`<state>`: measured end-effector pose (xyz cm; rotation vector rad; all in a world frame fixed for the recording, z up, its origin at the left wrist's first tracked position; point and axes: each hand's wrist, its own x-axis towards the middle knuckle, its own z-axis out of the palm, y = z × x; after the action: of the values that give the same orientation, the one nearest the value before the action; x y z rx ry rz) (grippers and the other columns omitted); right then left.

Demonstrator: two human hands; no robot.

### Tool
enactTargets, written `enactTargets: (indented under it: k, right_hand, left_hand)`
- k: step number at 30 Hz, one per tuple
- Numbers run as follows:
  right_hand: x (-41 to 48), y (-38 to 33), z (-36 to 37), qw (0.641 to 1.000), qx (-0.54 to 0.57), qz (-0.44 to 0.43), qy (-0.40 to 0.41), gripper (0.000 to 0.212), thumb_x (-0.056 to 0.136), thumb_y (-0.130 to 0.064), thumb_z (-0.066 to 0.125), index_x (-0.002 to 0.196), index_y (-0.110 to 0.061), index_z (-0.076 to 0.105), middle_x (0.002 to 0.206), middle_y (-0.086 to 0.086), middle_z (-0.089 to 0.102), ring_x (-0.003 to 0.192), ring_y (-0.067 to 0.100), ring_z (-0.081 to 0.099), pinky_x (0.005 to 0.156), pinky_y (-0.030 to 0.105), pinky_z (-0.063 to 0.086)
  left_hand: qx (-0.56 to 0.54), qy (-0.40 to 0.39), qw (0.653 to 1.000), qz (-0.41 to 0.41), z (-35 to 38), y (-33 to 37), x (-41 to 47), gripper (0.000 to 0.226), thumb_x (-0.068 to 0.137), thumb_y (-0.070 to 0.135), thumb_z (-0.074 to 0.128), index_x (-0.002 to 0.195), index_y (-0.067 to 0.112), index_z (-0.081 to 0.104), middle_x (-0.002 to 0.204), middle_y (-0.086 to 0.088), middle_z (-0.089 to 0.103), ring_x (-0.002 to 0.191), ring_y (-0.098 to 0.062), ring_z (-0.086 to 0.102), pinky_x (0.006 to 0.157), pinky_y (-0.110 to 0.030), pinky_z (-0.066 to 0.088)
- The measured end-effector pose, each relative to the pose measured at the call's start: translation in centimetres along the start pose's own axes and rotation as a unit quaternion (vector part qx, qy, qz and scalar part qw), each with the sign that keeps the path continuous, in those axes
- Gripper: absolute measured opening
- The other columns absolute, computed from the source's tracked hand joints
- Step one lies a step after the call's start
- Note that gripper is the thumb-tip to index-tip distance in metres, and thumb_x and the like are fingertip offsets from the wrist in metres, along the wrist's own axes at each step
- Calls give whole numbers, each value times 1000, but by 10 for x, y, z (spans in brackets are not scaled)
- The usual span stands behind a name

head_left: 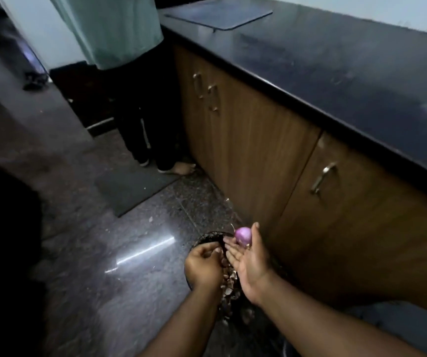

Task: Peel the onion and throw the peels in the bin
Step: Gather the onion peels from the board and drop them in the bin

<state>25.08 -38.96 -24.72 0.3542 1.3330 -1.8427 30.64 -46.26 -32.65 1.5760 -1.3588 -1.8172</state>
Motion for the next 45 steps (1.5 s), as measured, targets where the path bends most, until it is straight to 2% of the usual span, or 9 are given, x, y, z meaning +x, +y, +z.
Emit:
enactTargets:
  k: [6,12,18,23,25,28,30,35,45]
  right_hand:
    - [43,13,1,996,-84,35,18,82,103,-63,25,147,2,47,153,20,50,148,32,40,121,37,30]
    - [61,18,-12,992,-120,45,13,77,105,-59,25,149,0,46,151,23,52,145,32,46,117,36,33]
    - [54,8,-18,989,-149,8,-5,68,104,-59,32,143,-7,54,140,20,60,130,29,58,101,31,45]
    - [39,-8,-18,981,-187,-47,8,32,105,-49,42,101,-24,62,115,9,68,106,21,68,96,40,55]
    - [29,-16,-22,976,-206,-72,3,29,104,-45,49,101,-20,63,103,7,68,91,15,68,80,28,57]
    - [14,-30,-35,958,-252,-138,-15,24,98,-35,65,105,-12,66,92,2,70,78,8,63,62,12,50]
    - [0,-44,-47,944,-272,-184,-13,25,91,-27,76,107,-9,69,96,5,73,87,14,69,69,12,52]
    - [-41,-87,-81,908,-288,-305,22,29,81,-14,86,107,-8,74,110,13,66,88,-9,67,79,9,50]
    - [-188,-201,-191,834,-222,-475,171,47,66,-32,95,103,-24,67,97,0,77,87,15,73,75,29,61]
  left_hand:
    - [136,59,988,29,-1,-17,34,24,93,12,69,80,31,77,85,8,81,81,-16,77,86,-38,64]
    - [175,51,982,57,7,-16,49,21,85,7,77,78,23,65,68,6,70,65,-17,68,71,-34,56]
    - [267,29,958,100,11,-17,49,26,91,11,65,108,29,73,97,9,77,91,-17,71,83,-28,54]
    - [328,-4,935,131,10,-21,53,25,84,12,75,103,27,72,106,-3,76,107,-31,71,91,-38,55]
    - [310,-18,943,122,13,-17,48,33,82,9,78,113,19,73,117,-8,73,117,-33,67,96,-36,52]
    - [186,-57,975,112,22,8,19,3,98,13,70,100,15,71,80,0,75,75,-21,72,67,-27,57]
    - [127,-80,978,146,31,26,-4,28,105,26,61,83,13,72,68,-3,73,64,-22,67,66,-36,58]
    - [-2,-231,952,201,61,84,-80,26,108,18,54,99,14,78,87,-5,81,78,-16,72,70,-31,59]
    - [6,-474,845,245,154,154,-256,14,96,10,69,107,6,75,105,-16,80,95,-25,76,88,-42,61]
